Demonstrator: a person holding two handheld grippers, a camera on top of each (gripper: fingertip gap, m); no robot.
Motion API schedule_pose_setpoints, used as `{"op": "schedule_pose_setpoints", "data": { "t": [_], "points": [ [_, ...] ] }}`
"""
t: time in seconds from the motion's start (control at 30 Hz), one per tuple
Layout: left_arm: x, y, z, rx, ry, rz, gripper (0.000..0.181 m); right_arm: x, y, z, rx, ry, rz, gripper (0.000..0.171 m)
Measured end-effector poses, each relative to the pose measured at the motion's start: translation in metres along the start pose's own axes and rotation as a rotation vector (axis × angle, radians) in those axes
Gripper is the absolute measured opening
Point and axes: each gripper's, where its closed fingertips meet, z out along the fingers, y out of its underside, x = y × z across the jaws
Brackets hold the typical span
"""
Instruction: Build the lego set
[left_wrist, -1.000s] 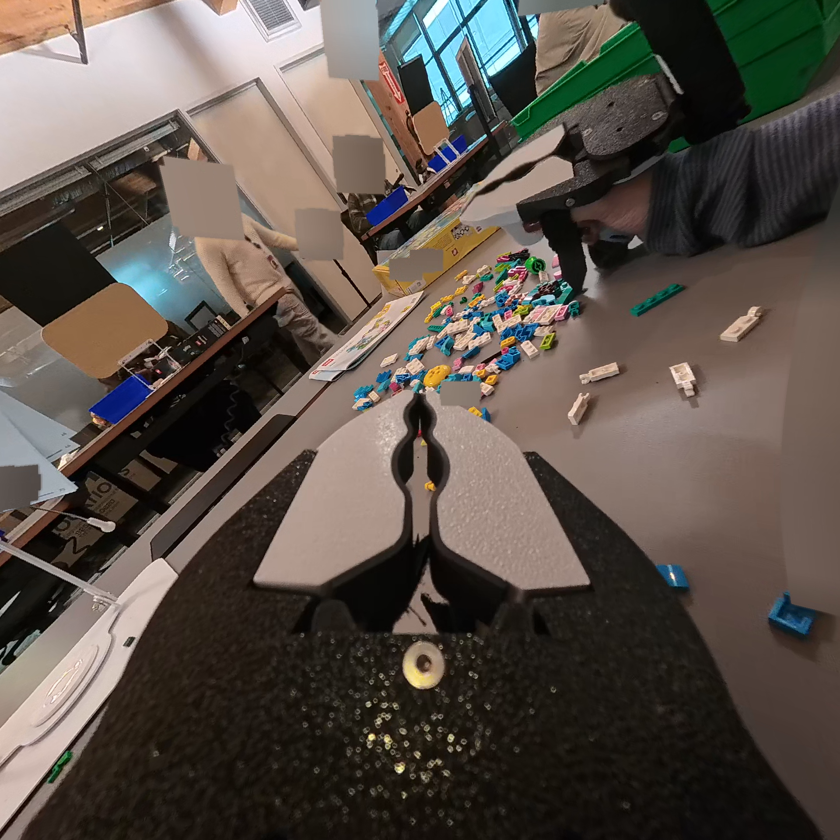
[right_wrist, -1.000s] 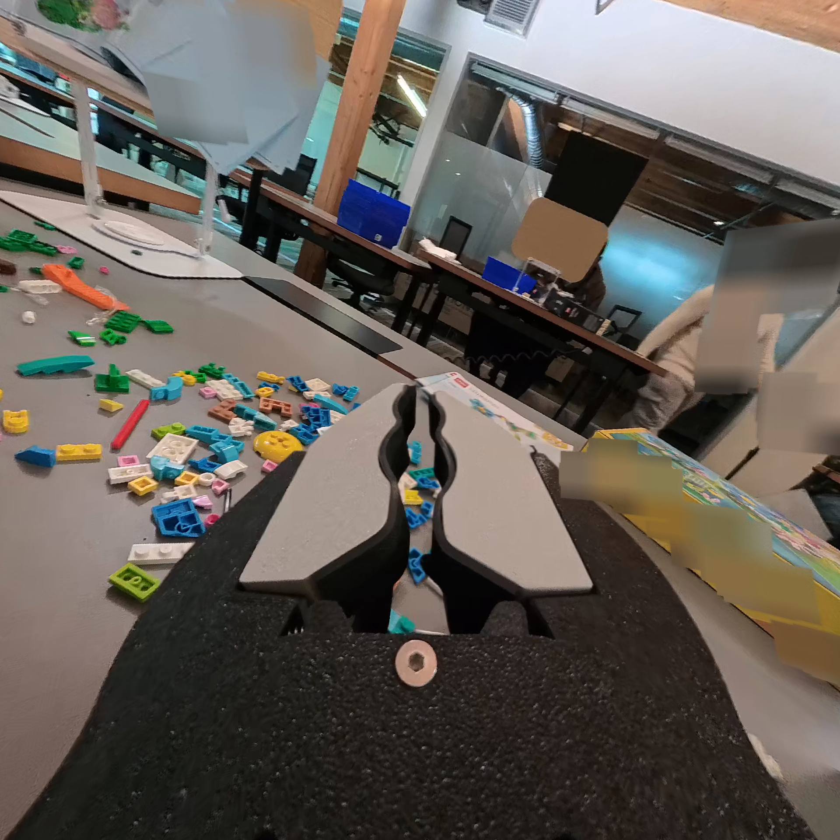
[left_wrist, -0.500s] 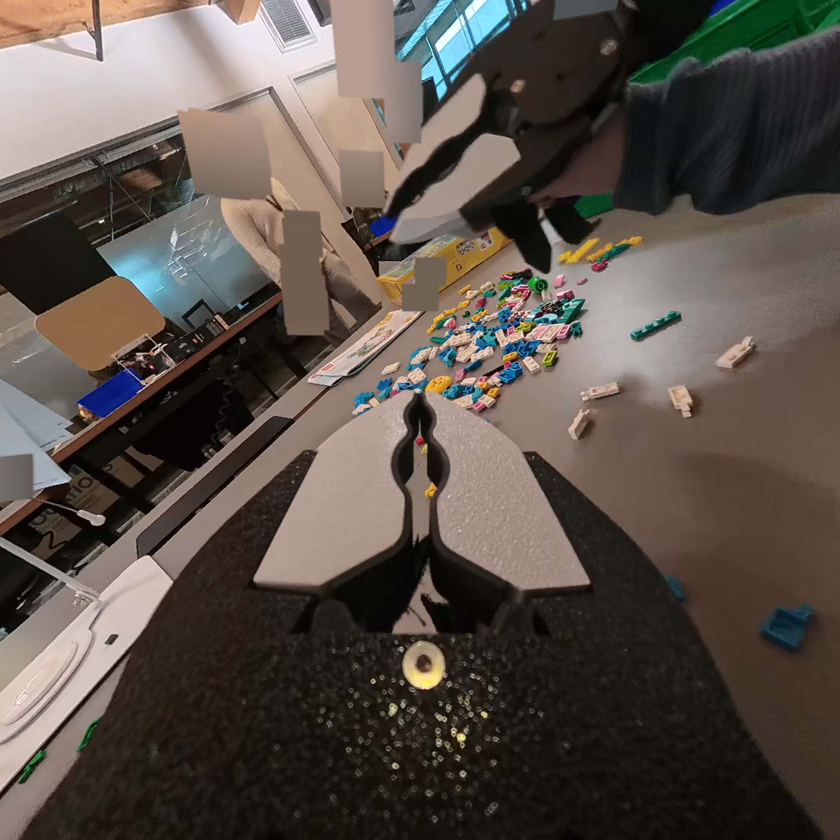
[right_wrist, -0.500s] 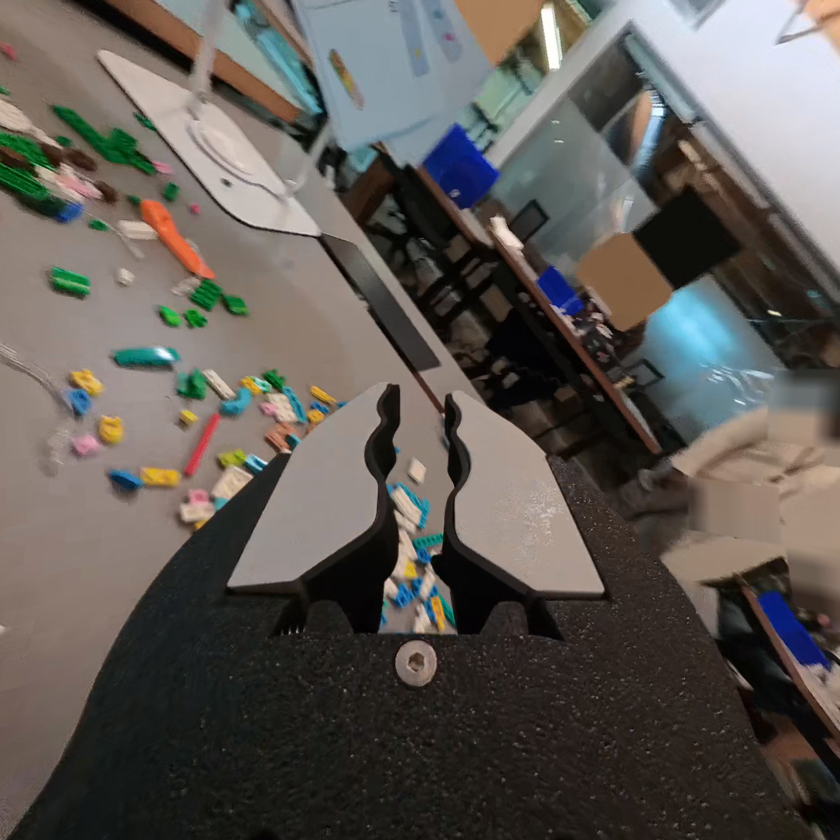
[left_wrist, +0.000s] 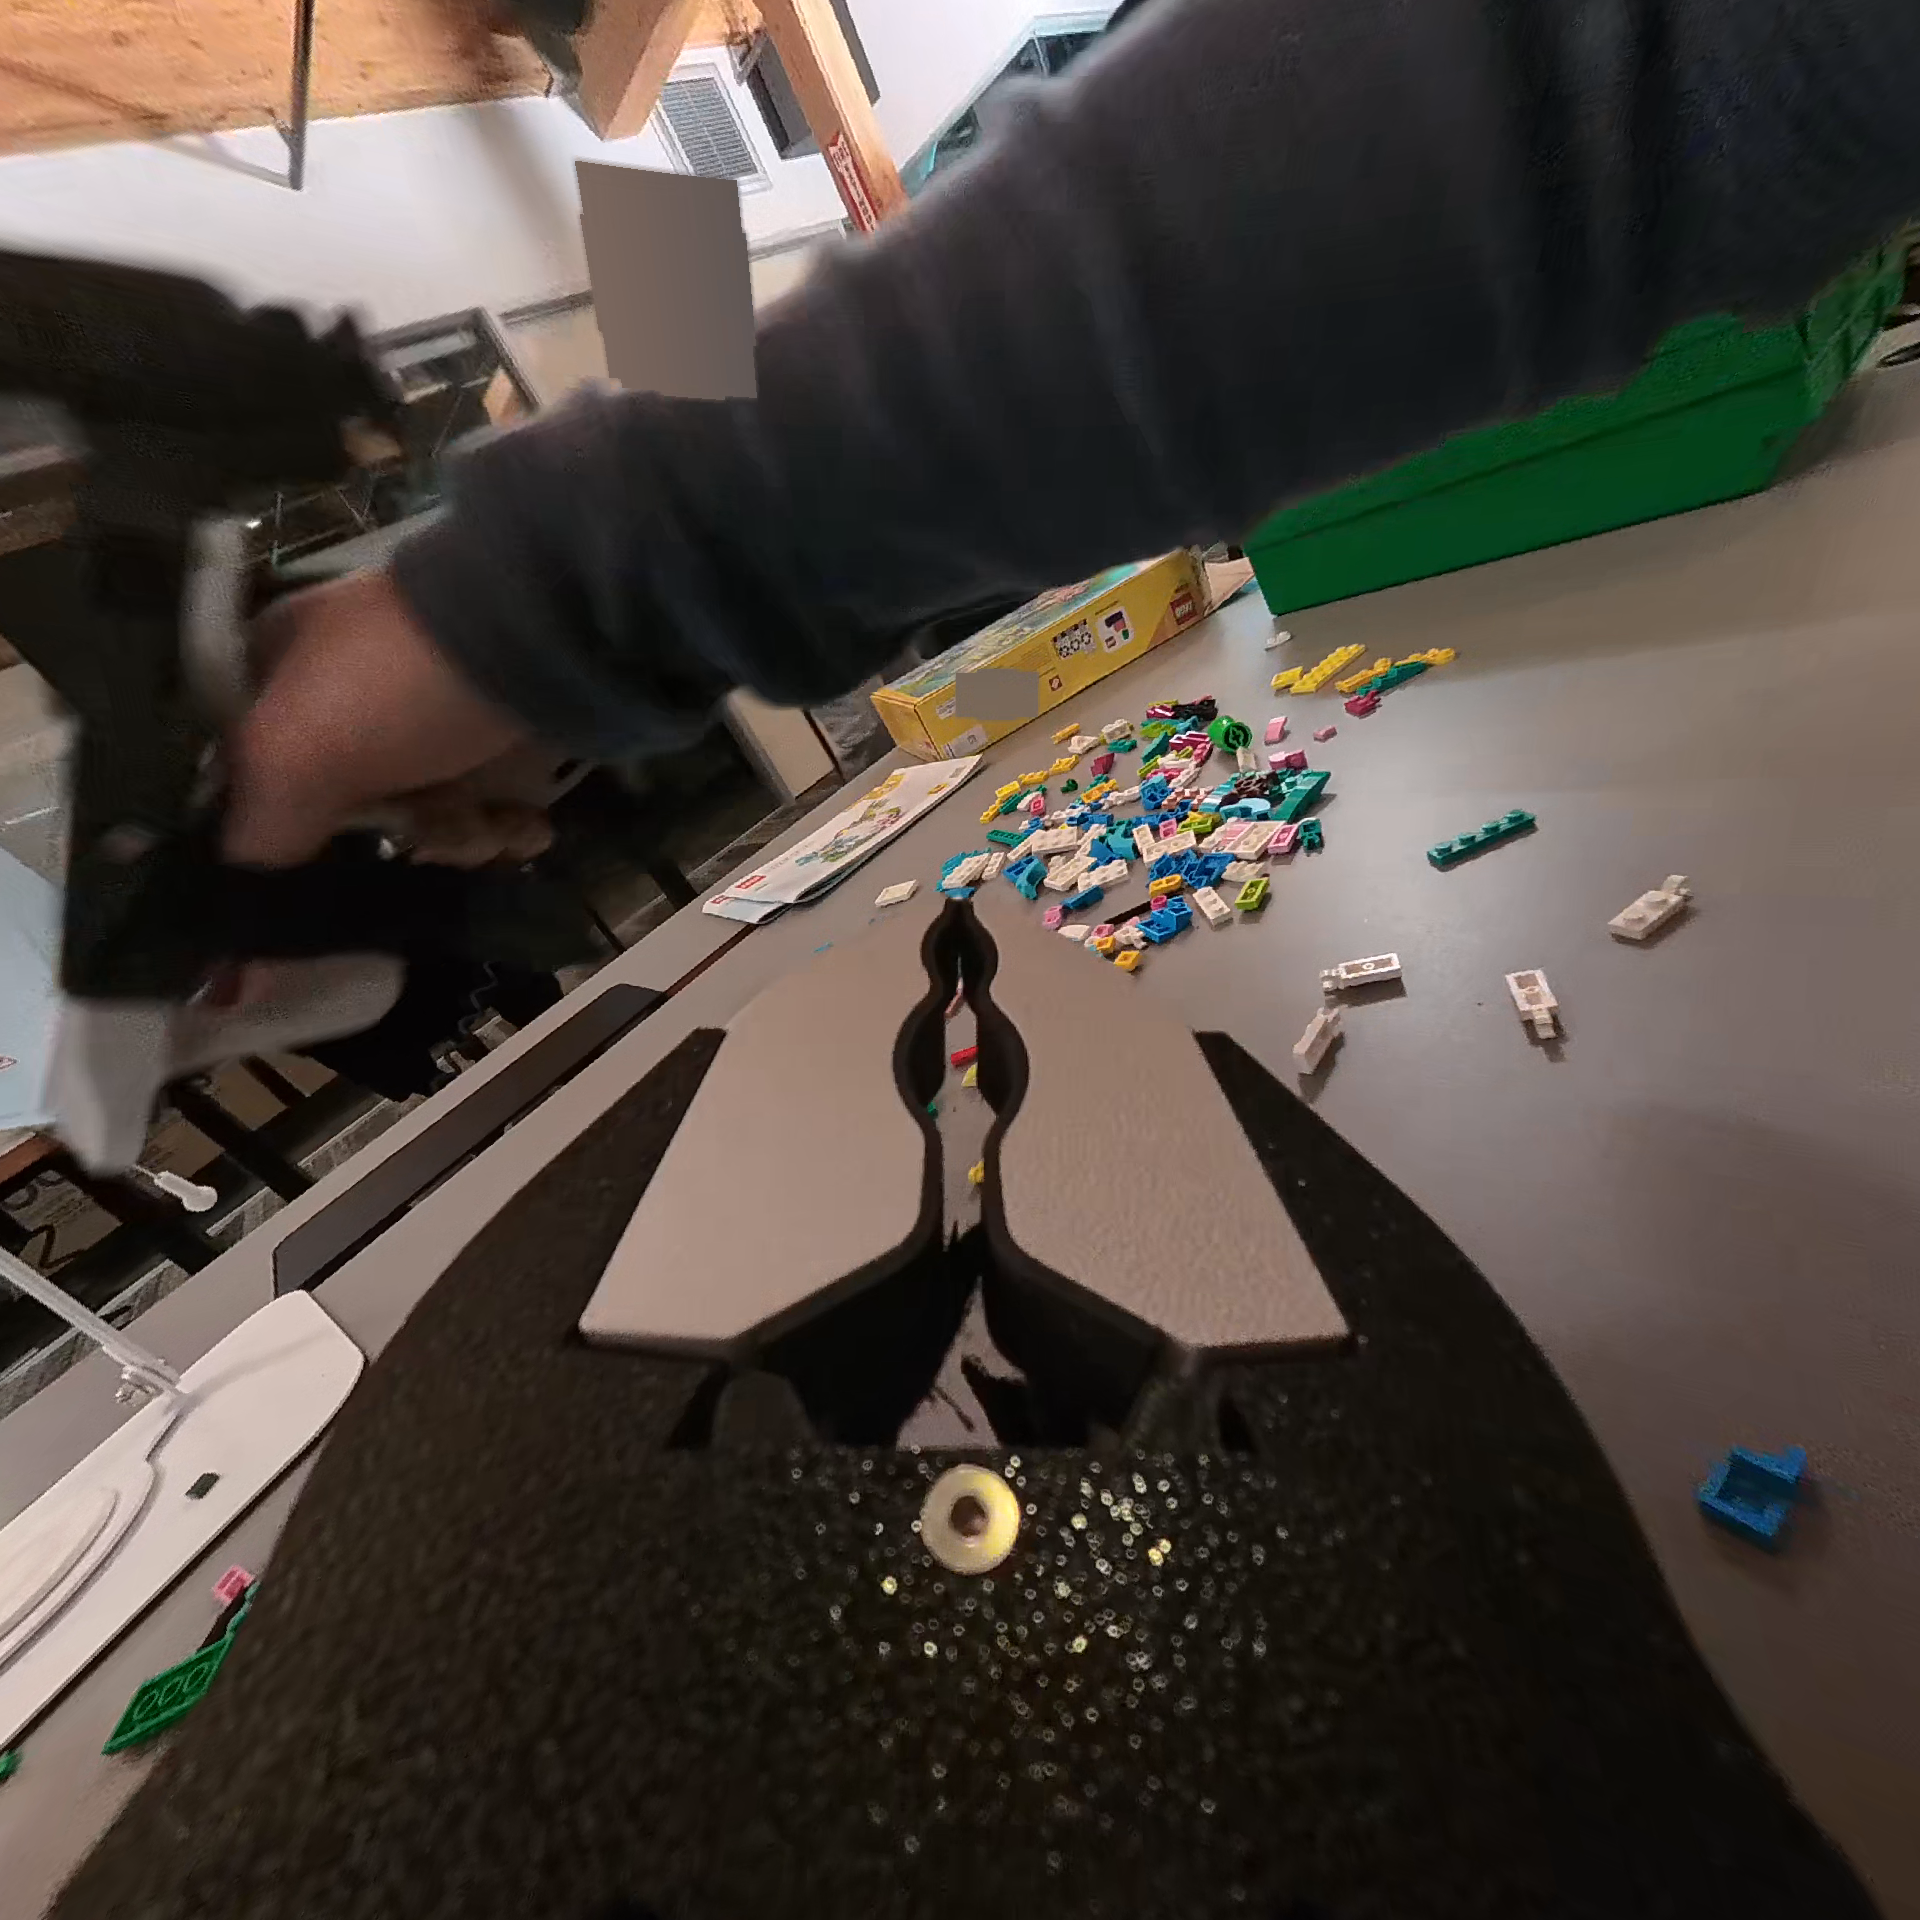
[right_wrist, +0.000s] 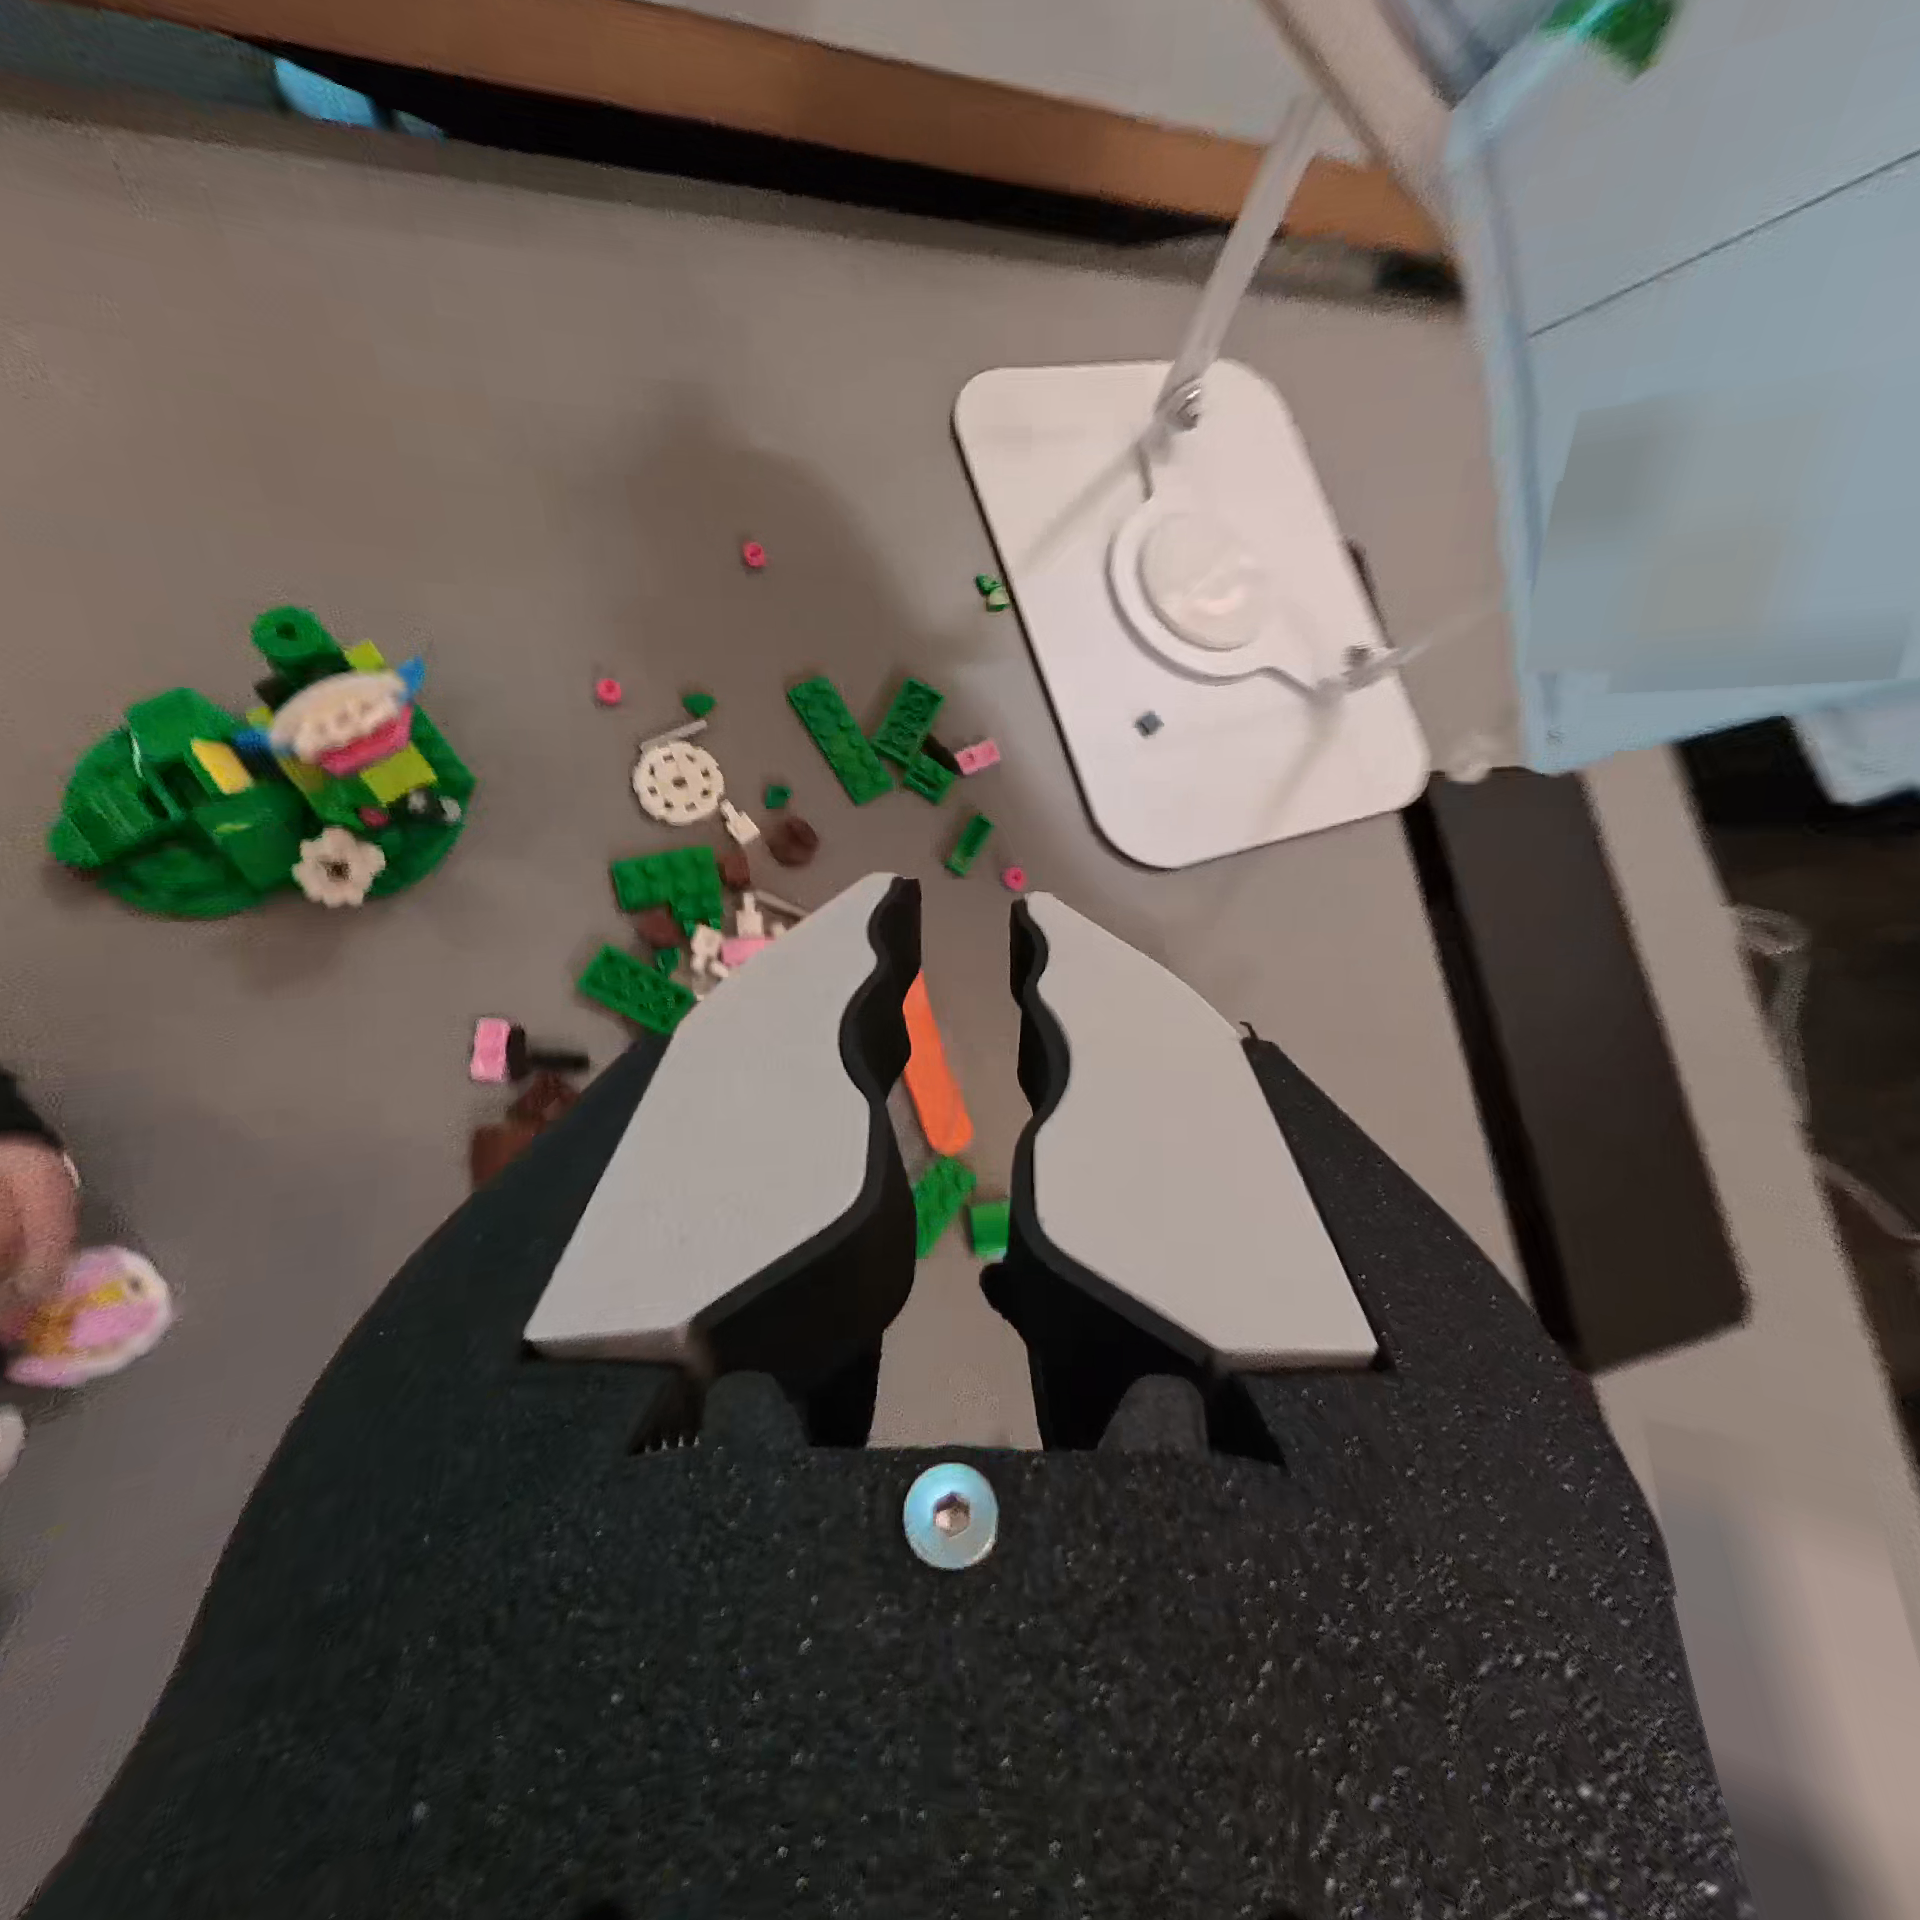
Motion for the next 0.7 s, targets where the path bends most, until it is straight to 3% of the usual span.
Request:
{"op": "schedule_pose_setpoints", "data": {
  "t": [0.2, 0.3, 0.4, 0.7],
  "points": [
    [0.003, -0.001, -0.001, 0.002, 0.004, 0.022, 0.0, 0.01, -0.008, 0.082, -0.253, -0.193, 0.392, 0.017],
    [0.002, -0.002, -0.001, 0.003, 0.004, 0.019, 0.0, 0.019, -0.002, 0.108, -0.349, -0.214, 0.515, 0.008],
    [0.003, -0.001, -0.001, -0.001, 0.007, 0.018, 0.0, 0.014, 0.007, 0.127, -0.417, -0.296, 0.689, 0.013],
    [0.005, 0.001, 0.001, -0.015, 0.017, 0.042, 0.0, 0.007, 0.03, 0.15, -0.567, -0.199, 0.578, 0.014]
  ]
}}
